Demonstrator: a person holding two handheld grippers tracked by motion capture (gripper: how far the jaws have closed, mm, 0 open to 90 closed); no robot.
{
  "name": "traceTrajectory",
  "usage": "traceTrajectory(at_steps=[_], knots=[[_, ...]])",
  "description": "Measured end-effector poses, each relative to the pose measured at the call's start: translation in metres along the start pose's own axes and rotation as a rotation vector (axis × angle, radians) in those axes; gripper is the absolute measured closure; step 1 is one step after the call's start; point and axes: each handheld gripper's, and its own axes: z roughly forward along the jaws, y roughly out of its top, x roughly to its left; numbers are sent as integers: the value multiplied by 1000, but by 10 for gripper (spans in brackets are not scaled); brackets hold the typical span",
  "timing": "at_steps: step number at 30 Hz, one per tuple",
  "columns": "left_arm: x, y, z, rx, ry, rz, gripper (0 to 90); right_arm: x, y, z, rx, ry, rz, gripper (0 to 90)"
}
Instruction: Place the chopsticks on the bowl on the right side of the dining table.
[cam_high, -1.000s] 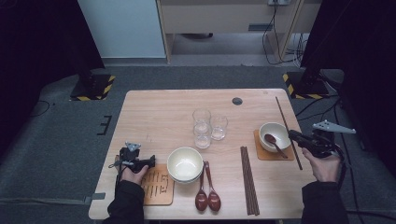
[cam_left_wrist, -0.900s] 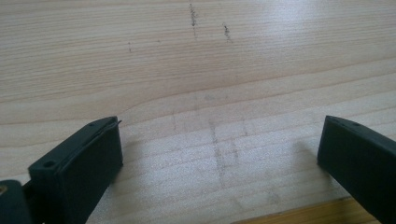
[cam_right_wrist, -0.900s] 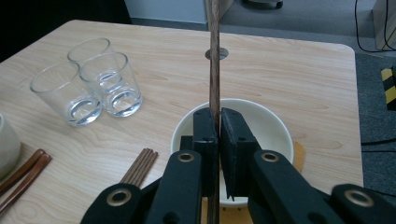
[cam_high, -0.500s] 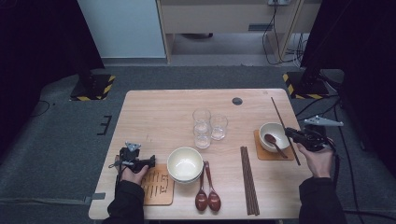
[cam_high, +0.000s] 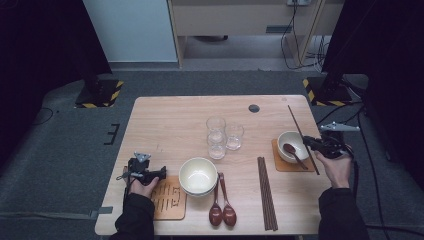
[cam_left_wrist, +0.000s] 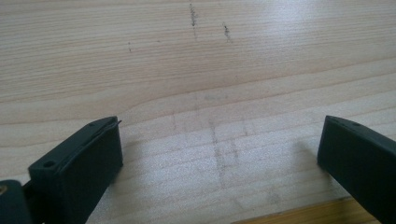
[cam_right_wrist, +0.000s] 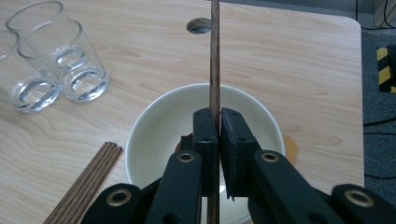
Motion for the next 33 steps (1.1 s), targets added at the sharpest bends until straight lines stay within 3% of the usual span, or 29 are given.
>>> traceTrajectory(at_steps=[15,33], knots=[[0,0,0,0,0,0,0,-1,-7,18,59,-10,1,854],[0,0,0,0,0,0,0,6,-11,29,105,-11,-29,853]])
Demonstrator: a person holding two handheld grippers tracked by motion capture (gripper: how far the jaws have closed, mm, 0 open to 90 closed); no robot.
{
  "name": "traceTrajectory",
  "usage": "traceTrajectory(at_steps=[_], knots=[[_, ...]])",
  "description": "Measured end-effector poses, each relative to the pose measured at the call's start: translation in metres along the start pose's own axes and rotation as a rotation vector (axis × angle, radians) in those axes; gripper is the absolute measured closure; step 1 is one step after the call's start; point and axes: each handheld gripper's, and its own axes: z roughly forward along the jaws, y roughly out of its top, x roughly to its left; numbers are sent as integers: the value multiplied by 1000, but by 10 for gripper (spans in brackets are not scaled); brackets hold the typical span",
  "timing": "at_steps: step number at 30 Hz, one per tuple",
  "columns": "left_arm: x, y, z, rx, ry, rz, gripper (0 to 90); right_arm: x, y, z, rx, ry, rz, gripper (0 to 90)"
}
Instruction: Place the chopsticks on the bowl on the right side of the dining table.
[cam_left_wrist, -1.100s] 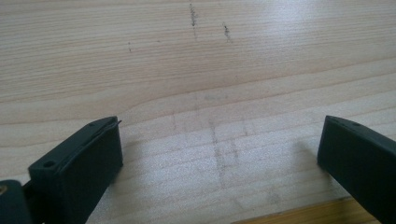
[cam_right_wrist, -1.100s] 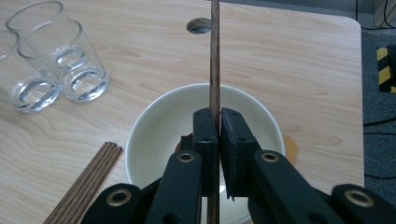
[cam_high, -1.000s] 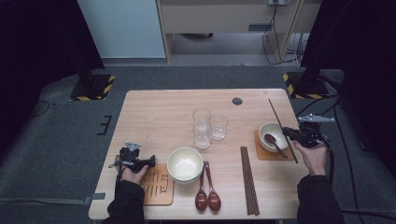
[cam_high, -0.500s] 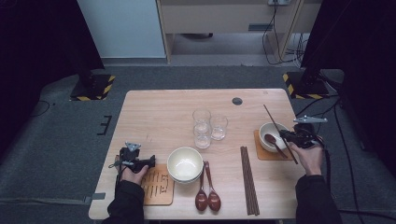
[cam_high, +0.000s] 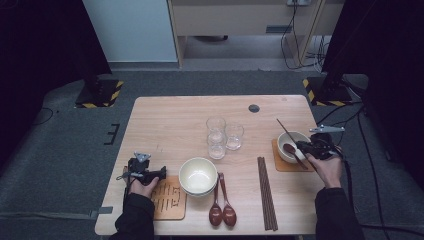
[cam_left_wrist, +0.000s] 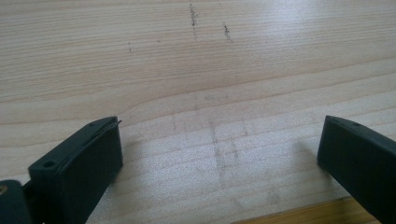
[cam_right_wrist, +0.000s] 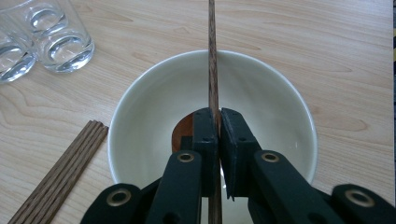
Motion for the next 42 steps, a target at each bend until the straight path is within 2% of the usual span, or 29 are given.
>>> traceTrajectory(at_steps=[6,12,25,33,42], knots=[[0,0,0,0,0,0,0,1,0,1,-2,-10,-5,846],[0,0,0,0,0,0,0,0,1,-4,-25,-1,4,784],[0,0,0,0,0,0,0,8,6,-31,-89,-10,-4,686],[0,0,0,0,0,0,0,14,4,-51,-135,-11,12,634],[0,0,0,0,0,0,0,26,2,-64,-155,-6,1,582]])
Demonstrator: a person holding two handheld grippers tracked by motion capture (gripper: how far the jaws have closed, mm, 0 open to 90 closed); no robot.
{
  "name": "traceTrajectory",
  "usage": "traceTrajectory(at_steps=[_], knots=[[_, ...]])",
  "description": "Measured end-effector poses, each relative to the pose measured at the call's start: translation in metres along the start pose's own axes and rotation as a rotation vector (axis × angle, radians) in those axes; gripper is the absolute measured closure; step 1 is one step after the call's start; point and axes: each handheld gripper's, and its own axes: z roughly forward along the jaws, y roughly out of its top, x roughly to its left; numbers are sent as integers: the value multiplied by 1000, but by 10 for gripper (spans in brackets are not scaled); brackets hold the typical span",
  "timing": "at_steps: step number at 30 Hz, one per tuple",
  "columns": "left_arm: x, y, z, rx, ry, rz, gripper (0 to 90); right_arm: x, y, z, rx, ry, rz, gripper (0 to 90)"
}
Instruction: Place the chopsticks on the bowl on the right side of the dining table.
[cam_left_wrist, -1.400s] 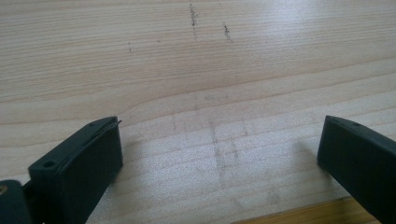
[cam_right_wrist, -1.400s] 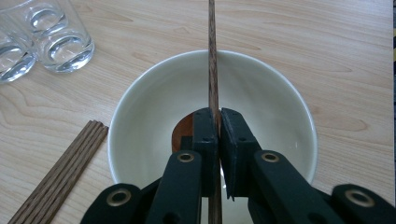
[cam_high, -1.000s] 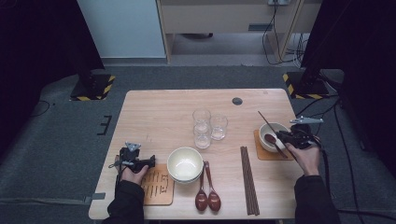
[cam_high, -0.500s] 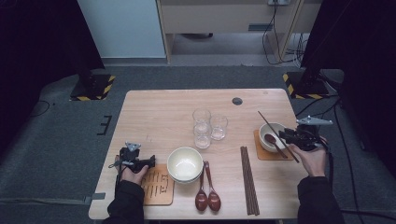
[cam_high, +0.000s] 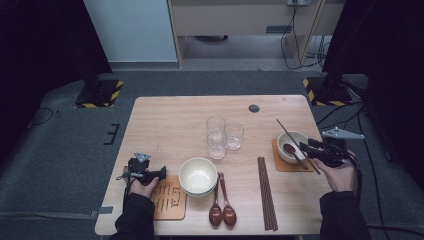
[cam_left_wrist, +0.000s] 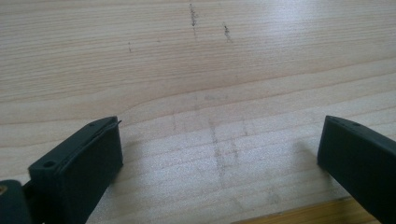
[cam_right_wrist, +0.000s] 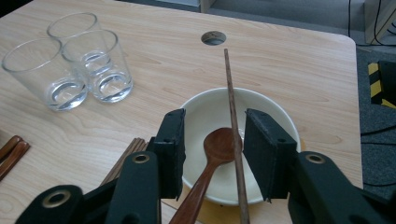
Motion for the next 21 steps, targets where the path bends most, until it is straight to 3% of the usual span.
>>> traceTrajectory(at_steps=[12,21], knots=[[0,0,0,0,0,0,0,21,-2,-22,-51,31,-12,555],[0,0,0,0,0,0,0,40,-6,-21,-46,42,-16,548]])
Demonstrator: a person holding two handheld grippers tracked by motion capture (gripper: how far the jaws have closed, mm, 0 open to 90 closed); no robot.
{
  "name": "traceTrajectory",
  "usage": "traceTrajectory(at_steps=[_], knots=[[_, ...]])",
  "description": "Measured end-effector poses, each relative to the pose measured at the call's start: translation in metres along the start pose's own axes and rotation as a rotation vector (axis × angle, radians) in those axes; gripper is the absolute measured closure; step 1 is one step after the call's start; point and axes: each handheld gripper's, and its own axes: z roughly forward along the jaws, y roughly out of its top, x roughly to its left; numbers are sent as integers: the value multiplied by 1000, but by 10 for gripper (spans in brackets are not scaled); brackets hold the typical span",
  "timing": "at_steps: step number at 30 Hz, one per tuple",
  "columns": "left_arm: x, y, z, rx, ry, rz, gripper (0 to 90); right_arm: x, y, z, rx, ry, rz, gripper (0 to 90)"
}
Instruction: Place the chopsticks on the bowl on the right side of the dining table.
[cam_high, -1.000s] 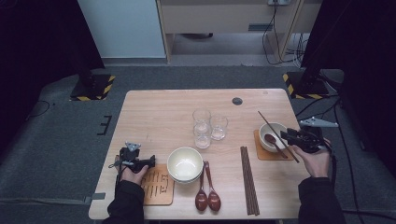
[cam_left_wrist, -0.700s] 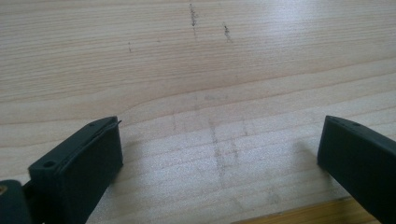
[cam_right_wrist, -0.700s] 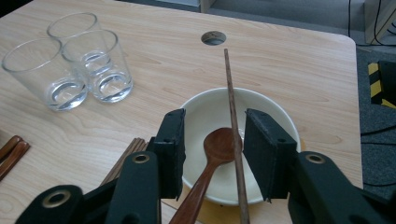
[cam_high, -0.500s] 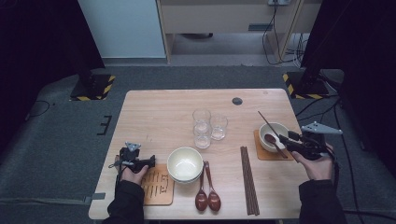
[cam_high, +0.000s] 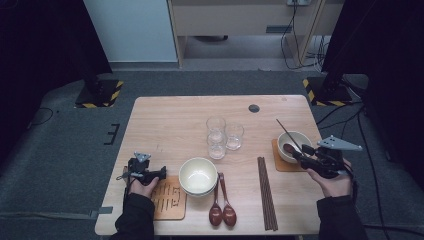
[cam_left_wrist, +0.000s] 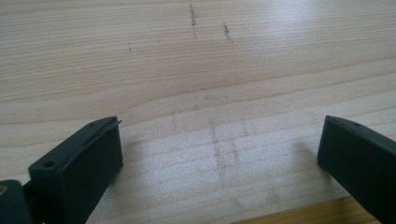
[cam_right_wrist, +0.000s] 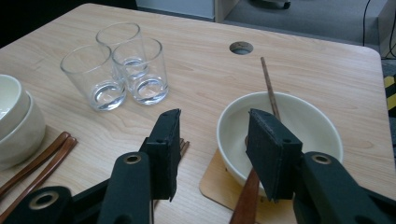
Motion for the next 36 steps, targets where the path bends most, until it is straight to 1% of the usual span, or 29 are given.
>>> traceTrajectory(at_steps=[8,19,26,36], knots=[[0,0,0,0,0,0,0,15,-6,4,8,11,-6,547],[0,0,0,0,0,0,0,32,-14,11,35,29,-32,547],[0,0,0,0,0,0,0,38,-18,15,45,39,-40,549],[0,0,0,0,0,0,0,43,-30,22,86,49,-41,559]])
